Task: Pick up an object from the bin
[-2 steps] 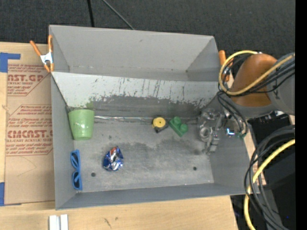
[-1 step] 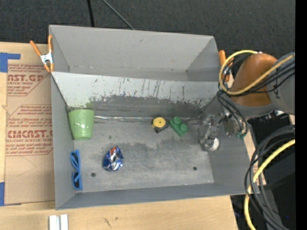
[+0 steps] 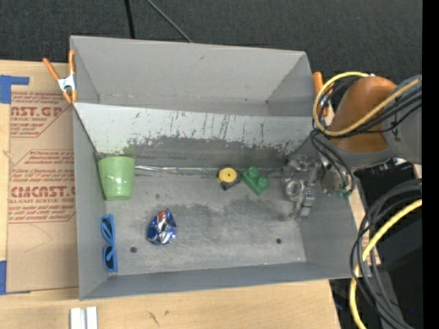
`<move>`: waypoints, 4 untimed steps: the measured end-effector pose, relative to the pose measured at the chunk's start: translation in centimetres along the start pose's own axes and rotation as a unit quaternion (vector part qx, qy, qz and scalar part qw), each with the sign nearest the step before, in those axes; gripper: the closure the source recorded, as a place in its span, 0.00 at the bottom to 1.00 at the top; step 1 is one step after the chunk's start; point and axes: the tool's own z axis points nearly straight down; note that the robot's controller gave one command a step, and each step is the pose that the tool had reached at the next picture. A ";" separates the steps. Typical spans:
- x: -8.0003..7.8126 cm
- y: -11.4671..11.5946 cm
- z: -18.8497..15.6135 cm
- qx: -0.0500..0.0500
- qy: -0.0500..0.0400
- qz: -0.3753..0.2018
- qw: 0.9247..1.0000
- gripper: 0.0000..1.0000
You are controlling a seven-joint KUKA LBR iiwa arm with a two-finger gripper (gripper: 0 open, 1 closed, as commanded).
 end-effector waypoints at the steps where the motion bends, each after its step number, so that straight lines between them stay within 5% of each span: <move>1: 0.0 0.0 0.0 0.000 -0.001 0.000 1.000 1.00; 2: 0.0 0.0 0.0 0.000 0.000 0.000 1.000 0.00; 3: 0.0 0.1 0.0 0.000 0.000 0.000 1.000 1.00; 4: 0.0 0.2 0.0 -0.001 0.001 -0.001 1.000 0.00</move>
Offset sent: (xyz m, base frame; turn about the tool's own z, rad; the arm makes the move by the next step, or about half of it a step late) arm 0.0000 0.0000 0.0000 0.0000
